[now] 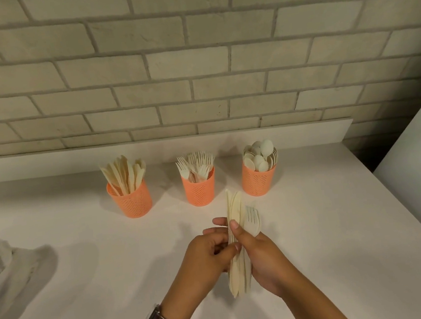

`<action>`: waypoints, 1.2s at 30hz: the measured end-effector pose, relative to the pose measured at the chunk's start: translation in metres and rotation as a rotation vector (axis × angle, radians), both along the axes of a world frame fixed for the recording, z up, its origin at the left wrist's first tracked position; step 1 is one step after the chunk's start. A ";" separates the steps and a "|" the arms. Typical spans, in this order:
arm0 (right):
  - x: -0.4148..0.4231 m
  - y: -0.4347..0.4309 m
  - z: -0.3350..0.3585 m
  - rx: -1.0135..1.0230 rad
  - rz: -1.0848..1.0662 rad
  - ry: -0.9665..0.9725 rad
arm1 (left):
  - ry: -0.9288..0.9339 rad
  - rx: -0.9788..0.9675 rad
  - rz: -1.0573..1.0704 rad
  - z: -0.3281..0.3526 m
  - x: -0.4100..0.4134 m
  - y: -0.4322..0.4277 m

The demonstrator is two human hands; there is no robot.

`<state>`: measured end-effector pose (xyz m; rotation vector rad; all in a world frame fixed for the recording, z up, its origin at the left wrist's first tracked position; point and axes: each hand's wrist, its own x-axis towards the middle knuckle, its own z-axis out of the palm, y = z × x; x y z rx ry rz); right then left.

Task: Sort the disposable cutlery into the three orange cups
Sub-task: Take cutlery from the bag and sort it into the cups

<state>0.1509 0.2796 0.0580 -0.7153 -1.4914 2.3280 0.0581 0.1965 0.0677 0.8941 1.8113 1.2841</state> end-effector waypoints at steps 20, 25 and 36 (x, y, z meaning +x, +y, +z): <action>-0.008 0.007 -0.010 -0.077 -0.146 0.009 | -0.118 0.096 0.204 0.004 -0.060 -0.011; -0.006 0.014 -0.016 -0.081 -0.258 -0.045 | 0.147 0.163 0.501 0.009 -0.146 -0.020; -0.008 0.017 -0.018 -0.087 -0.287 -0.113 | 0.314 0.048 0.842 -0.026 -0.229 0.000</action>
